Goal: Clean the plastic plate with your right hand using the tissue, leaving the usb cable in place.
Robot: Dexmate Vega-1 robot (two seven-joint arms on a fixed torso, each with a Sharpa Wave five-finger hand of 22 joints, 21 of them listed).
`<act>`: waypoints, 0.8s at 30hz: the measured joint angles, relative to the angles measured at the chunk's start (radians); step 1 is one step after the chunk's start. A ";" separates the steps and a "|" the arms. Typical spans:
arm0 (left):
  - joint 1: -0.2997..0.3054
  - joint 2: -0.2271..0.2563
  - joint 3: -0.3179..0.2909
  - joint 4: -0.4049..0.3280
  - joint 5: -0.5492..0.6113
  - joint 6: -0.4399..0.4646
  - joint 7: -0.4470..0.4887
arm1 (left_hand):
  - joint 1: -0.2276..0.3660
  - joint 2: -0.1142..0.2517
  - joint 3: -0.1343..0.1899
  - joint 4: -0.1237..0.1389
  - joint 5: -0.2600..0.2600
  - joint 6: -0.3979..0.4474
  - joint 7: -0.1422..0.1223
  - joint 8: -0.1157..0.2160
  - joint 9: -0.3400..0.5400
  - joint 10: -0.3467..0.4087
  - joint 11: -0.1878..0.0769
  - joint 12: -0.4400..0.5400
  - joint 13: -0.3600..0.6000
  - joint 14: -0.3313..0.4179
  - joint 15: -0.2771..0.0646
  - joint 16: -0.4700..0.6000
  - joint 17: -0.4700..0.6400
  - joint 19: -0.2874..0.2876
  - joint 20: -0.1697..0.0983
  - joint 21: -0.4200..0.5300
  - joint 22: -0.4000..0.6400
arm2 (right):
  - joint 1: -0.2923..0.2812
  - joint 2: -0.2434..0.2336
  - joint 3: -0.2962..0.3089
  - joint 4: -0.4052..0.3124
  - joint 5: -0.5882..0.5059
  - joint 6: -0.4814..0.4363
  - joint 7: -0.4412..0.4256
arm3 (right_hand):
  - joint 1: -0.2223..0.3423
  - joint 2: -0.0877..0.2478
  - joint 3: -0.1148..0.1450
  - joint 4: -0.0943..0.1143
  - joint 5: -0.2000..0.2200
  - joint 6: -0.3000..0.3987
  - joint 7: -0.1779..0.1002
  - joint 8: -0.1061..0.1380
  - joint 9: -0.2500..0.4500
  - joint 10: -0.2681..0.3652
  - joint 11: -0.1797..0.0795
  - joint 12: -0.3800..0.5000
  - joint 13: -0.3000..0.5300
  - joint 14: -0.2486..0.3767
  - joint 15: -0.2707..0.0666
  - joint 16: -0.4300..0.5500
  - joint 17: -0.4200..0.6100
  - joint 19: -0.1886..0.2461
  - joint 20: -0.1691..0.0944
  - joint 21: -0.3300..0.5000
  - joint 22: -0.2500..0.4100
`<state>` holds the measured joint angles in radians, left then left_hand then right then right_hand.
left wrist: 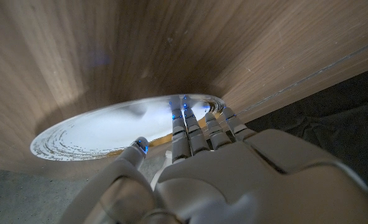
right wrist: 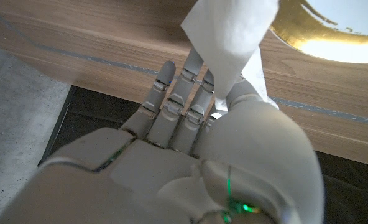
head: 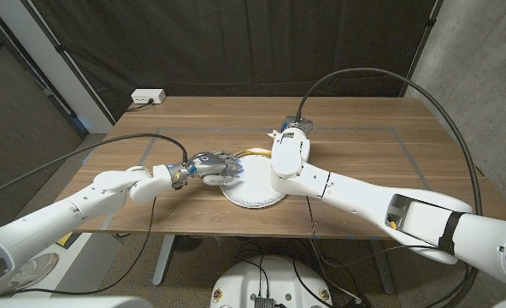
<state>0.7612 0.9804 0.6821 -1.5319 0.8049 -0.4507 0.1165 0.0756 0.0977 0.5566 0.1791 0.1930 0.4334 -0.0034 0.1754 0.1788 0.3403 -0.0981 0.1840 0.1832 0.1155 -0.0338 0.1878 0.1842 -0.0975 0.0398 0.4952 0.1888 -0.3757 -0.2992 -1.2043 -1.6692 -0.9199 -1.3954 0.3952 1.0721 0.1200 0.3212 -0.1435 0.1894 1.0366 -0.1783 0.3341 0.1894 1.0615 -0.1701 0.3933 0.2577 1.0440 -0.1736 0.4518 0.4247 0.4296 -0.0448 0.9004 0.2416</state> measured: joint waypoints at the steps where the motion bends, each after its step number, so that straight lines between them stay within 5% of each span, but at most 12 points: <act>1: 0.000 0.000 0.001 -0.002 0.001 0.008 -0.005 | -0.005 -0.001 -0.002 0.002 0.000 -0.007 -0.001 0.000 0.000 -0.006 0.001 0.000 0.001 -0.006 -0.003 0.000 0.000 -0.002 0.002 0.000 0.000 | -0.002 0.000 0.000 -0.003 -0.008 0.000 0.006 | 0.000 0.000 0.000 0.000 0.000 0.000 0.000 0.000 0.001 0.000 0.000 0.000 0.001 0.000 0.000 0.000 0.000 0.000 0.000 0.000 0.000; 13: -0.013 -0.014 0.017 -0.007 0.005 0.056 -0.038 | -0.038 -0.009 -0.007 0.007 0.000 -0.041 0.009 -0.010 0.000 -0.024 0.005 -0.003 0.001 -0.016 -0.006 0.000 0.000 -0.007 -0.004 -0.004 0.000 | 0.002 -0.004 -0.013 -0.028 -0.020 -0.001 0.024 | 0.003 -0.002 -0.005 -0.006 0.000 0.014 -0.001 -0.003 0.003 0.009 -0.009 0.000 0.001 0.003 -0.003 0.000 0.009 -0.004 -0.003 0.015 -0.005; 24: -0.029 -0.025 0.033 -0.001 0.003 0.066 -0.056 | -0.043 -0.014 -0.016 0.007 0.000 -0.045 0.005 -0.001 0.001 -0.026 0.007 -0.003 0.000 -0.016 -0.006 0.000 0.000 -0.007 -0.004 -0.004 0.000 | 0.045 -0.016 -0.050 -0.041 0.153 0.013 -0.054 | 0.007 -0.004 -0.005 -0.006 0.000 0.020 -0.002 -0.001 0.000 0.015 -0.004 0.000 0.000 0.003 -0.003 0.000 0.014 -0.009 0.002 0.025 -0.005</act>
<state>0.7324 0.9552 0.7148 -1.5330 0.8082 -0.3844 0.0610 0.0326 0.0832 0.5407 0.1862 0.1931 0.3888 0.0016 0.1743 0.1793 0.3147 -0.0911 0.1805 0.1835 0.0996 -0.0393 0.1879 0.1840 -0.1043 0.0358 0.4913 0.1886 -0.3306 -0.3157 -1.2539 -1.7098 -0.7668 -1.3825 0.3412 1.0790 0.1164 0.3158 -0.1491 0.1893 1.0562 -0.1803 0.3332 0.1895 1.0760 -0.1739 0.3932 0.2582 1.0475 -0.1770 0.4518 0.4385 0.4205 -0.0428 0.9257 0.2368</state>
